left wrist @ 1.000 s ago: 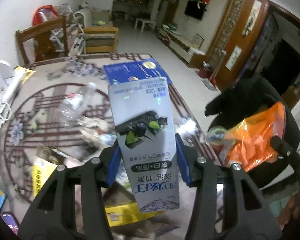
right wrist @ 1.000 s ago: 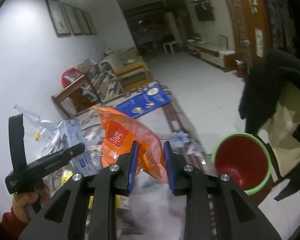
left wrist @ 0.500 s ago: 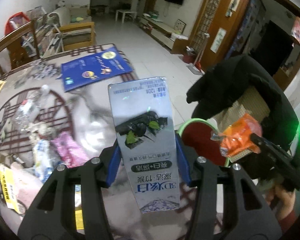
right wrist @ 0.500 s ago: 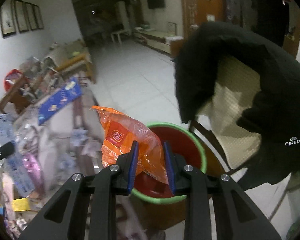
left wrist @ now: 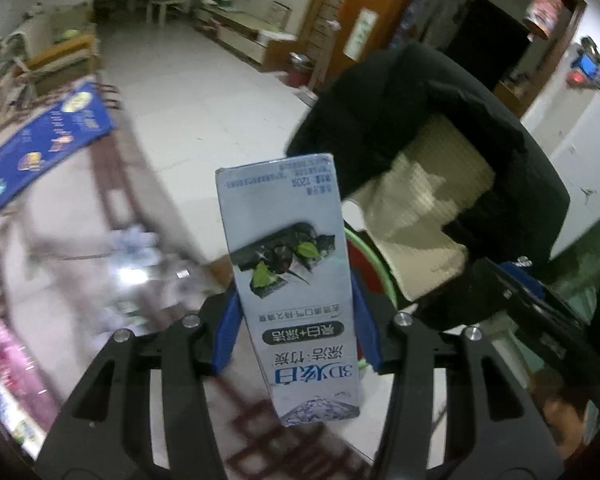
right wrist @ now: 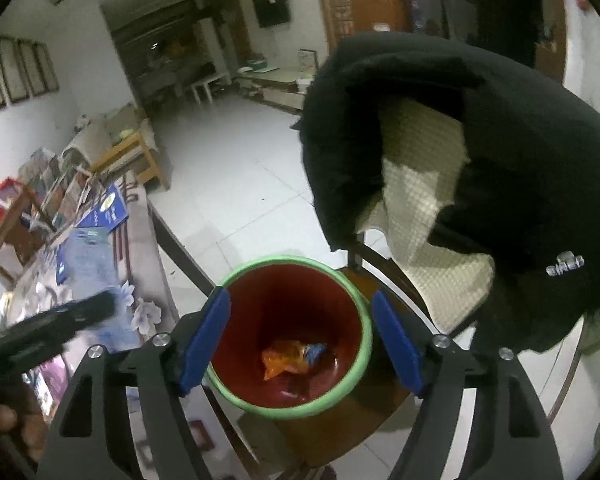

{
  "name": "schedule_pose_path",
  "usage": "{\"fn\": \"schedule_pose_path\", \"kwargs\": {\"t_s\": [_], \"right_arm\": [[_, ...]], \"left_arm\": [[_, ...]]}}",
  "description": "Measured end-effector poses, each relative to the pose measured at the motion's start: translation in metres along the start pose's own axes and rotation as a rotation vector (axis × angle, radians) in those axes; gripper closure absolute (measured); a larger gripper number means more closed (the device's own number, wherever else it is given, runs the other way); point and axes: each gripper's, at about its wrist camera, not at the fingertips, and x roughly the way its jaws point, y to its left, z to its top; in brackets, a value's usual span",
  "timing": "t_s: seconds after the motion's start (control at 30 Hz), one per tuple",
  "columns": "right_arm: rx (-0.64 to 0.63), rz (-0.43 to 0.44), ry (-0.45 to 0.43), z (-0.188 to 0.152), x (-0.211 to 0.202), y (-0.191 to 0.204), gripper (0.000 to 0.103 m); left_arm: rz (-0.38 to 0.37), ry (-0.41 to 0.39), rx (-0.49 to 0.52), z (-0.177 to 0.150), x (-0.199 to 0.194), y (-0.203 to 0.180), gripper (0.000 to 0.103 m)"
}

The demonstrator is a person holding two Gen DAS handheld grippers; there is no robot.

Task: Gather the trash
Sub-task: 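Carry both items to the red bin and release them from both tools, then grasp the yellow-white box with the left tool while the right tool grasps the pink carton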

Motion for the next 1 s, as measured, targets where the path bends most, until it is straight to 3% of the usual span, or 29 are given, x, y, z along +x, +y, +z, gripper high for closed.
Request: {"fn": "schedule_pose_path", "kwargs": {"t_s": [0.1,0.13,0.17,0.23,0.37,0.53,0.73,1.0], "right_arm": [[0.035,-0.021,0.001,-0.003,-0.009,-0.015,0.031],[0.042,-0.028,-0.001,-0.003,-0.012,-0.018,0.031],[0.051,-0.034,-0.005,-0.004,-0.015,-0.021,0.031],[0.072,-0.043,-0.020,-0.007,-0.022,-0.027,0.031],[0.085,-0.040,-0.034,-0.007,-0.031,-0.027,0.031],[0.044,-0.001,-0.041,-0.008,-0.034,-0.007,0.030],[-0.050,0.089,-0.025,-0.008,-0.029,0.039,0.028],[-0.177,0.208,0.010,-0.020,-0.027,0.113,0.027]], "left_arm": [[-0.020,0.008,0.037,0.006,0.018,-0.015,0.054],[-0.023,0.004,0.049,0.008,0.022,-0.021,0.046],[-0.025,-0.002,0.061,0.010,0.025,-0.024,0.031],[-0.027,-0.025,0.080,0.015,0.026,-0.029,0.024],[-0.022,-0.045,0.087,0.020,0.017,-0.028,0.024],[0.019,-0.096,-0.001,0.014,-0.026,0.002,0.024],[0.137,-0.164,-0.085,-0.011,-0.087,0.045,0.024],[0.304,-0.190,-0.265,-0.063,-0.162,0.127,0.024]]}}
